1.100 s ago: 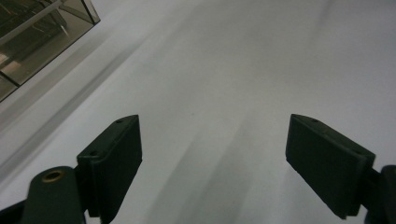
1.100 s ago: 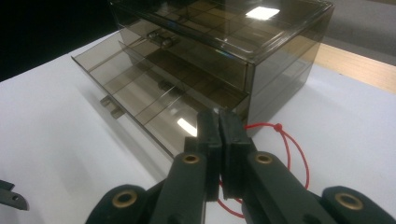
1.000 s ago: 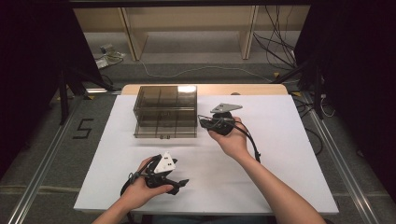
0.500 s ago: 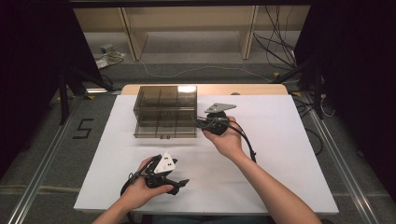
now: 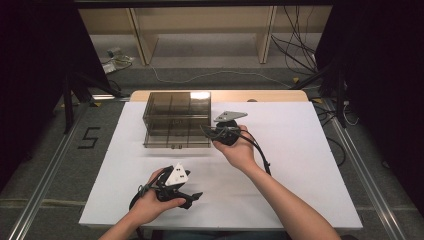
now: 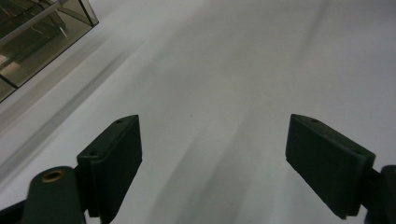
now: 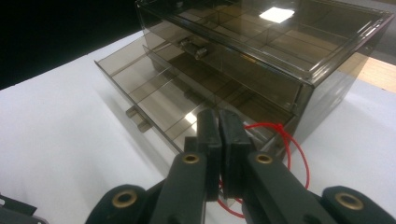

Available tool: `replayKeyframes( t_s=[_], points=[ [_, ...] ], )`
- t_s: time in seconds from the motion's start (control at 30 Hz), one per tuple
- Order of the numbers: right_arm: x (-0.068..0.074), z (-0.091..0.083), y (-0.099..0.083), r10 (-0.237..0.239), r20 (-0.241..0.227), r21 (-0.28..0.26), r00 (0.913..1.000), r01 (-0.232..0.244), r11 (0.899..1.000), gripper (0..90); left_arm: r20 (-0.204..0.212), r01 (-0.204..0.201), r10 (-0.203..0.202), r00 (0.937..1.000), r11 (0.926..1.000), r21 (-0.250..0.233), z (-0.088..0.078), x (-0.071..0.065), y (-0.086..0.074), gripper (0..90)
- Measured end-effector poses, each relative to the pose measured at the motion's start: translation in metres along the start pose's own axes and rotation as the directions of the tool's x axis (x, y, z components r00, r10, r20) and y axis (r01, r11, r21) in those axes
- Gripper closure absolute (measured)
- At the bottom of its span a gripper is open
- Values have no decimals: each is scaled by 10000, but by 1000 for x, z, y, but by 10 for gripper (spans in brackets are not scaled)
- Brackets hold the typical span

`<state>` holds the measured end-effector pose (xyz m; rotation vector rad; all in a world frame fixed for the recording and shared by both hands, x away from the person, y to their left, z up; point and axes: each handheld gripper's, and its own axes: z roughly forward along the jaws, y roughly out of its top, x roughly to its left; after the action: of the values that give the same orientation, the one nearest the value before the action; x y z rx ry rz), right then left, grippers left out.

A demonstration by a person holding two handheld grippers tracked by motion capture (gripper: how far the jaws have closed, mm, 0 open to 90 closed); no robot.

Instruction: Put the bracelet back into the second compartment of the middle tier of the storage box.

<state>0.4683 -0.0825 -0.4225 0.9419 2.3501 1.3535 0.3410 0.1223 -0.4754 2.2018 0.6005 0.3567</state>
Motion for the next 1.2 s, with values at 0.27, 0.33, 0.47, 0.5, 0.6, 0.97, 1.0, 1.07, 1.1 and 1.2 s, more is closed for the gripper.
replayKeyframes(
  t_s=[0.27, 0.33, 0.47, 0.5, 0.6, 0.97, 1.0, 1.07, 1.1, 1.2],
  points=[
    [2, 4, 3, -74, -26, 60, 10000, 74, 10000, 888, 44, 2, -2, 10000, 10000, 3, 0, 0, 0, 186],
    [2, 5, 3, -102, -23, 128, 9999, 103, 9999, 887, 43, 2, -2, 10000, 10000, -2, 0, 0, 0, 186],
    [3, 7, 5, -105, -34, 110, 9999, 106, 9999, 887, 42, 8, -8, 10000, 10000, 0, 1, 0, 0, 186],
    [4, 8, 5, -154, -34, 102, 9999, 155, 9998, 888, 43, 0, 0, 10000, 10000, 3, 1, 0, 0, 187],
    [5, 9, 7, -183, -39, 140, 9998, 184, 9997, 888, 39, 8, -8, 10000, 10000, 1, 1, 0, 0, 186],
    [9, 13, 13, -278, -78, 127, 9996, 279, 9995, 887, 28, 35, -35, 10000, 10000, -36, 1, 0, 0, 186],
    [9, 13, 14, -278, -84, 117, 9996, 279, 9995, 887, 32, 34, -34, 10000, 10000, -30, 1, 0, 0, 186],
    [10, 14, 15, -271, -69, 102, 9996, 272, 9996, 888, 36, 28, -28, 10000, 10000, -26, 1, 0, 0, 186],
    [10, 15, 15, -288, -76, 108, 9996, 289, 9995, 888, 39, 30, -30, 10000, 10000, -25, 0, 0, 0, 186],
    [10, 16, 17, -327, -72, 111, 9994, 328, 9994, 887, 38, 5, -5, 10000, 10000, 2, 0, 0, 0, 186]
  ],
)
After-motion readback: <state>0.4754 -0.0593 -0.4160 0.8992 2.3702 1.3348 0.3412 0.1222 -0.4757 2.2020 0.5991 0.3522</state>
